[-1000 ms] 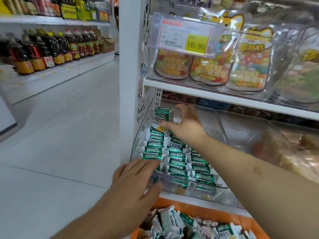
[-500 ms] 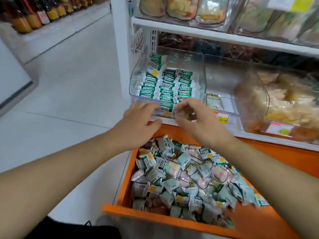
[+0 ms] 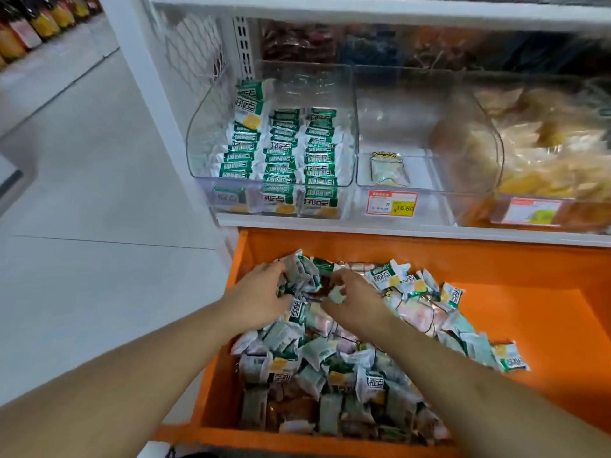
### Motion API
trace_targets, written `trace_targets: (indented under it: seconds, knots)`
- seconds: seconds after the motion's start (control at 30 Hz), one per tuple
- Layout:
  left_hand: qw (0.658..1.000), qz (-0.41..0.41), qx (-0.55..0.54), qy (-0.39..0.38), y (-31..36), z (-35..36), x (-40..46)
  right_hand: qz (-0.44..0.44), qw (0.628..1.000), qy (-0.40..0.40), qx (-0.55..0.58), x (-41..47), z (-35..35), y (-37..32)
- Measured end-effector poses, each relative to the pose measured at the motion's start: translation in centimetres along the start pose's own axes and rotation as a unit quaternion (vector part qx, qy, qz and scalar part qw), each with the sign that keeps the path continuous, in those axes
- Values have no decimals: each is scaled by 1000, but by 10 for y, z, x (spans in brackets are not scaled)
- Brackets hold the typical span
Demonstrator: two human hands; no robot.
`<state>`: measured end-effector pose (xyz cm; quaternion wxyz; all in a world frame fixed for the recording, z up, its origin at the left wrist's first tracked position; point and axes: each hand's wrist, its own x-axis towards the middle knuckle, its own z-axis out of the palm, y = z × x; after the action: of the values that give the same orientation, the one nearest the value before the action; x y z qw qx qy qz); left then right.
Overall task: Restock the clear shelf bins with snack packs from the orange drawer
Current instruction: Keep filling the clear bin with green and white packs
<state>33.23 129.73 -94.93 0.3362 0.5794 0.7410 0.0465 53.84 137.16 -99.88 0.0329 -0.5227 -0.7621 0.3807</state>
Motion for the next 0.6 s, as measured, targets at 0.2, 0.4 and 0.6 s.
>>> trace_targets:
  seconds: [0.2, 0.4, 0.6]
  knots:
    - [999, -29, -3, 27, -3, 27, 85, -4, 999, 34, -20, 70, 27, 25]
    - [1000, -16, 18, 19, -22, 61, 133, -34, 998, 20, -52, 112, 52, 44]
    - [996, -9, -9, 86, -31, 64, 128, -55, 993, 88, -52, 124, 60, 45]
